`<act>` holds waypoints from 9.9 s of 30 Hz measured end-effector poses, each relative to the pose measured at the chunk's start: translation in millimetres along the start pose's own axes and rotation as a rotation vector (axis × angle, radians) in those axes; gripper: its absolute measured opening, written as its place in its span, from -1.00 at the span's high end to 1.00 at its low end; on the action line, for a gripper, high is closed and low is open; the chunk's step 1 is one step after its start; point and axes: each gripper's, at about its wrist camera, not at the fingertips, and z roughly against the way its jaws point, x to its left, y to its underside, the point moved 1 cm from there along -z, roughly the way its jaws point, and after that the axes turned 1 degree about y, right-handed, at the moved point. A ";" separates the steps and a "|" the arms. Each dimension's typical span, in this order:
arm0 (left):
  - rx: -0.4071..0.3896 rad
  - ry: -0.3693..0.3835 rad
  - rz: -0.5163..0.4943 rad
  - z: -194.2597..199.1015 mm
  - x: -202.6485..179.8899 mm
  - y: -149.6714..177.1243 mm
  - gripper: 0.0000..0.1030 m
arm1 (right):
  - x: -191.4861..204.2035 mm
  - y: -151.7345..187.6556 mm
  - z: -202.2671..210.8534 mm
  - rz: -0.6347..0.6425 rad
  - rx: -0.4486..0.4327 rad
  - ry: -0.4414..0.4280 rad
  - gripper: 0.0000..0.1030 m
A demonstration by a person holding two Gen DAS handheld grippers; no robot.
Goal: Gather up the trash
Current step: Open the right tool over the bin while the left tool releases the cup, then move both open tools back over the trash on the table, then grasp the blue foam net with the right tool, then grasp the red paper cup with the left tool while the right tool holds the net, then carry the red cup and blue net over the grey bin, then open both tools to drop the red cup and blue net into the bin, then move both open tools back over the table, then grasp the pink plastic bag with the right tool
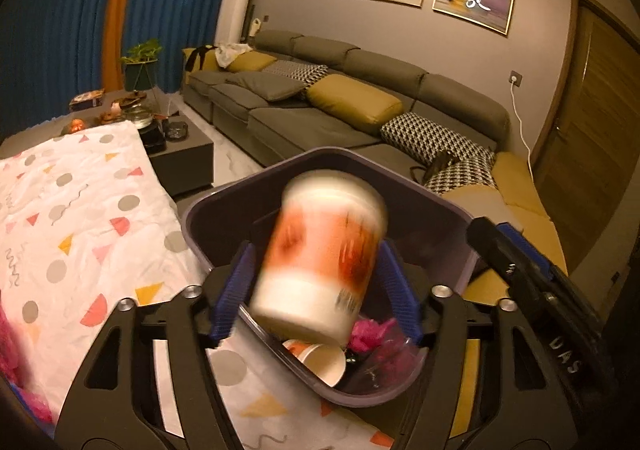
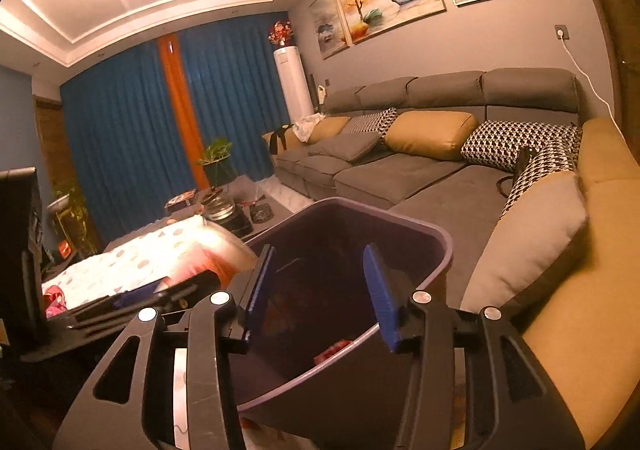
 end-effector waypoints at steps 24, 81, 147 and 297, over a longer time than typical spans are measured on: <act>-0.151 -0.510 0.151 161.8 93.1 68.5 -0.69 | 73.3 31.7 38.0 0.111 0.028 -0.168 -0.22; -0.233 -0.791 0.414 321.8 220.0 137.0 -0.69 | 270.0 115.3 38.6 0.443 0.296 -0.648 0.87; -0.171 -0.542 0.355 254.8 222.4 78.9 -0.12 | 179.1 33.1 55.7 0.201 0.043 -0.448 0.88; -0.167 -0.876 0.377 352.7 299.5 118.0 -0.81 | 324.9 117.5 -27.3 0.380 0.300 -0.414 -0.35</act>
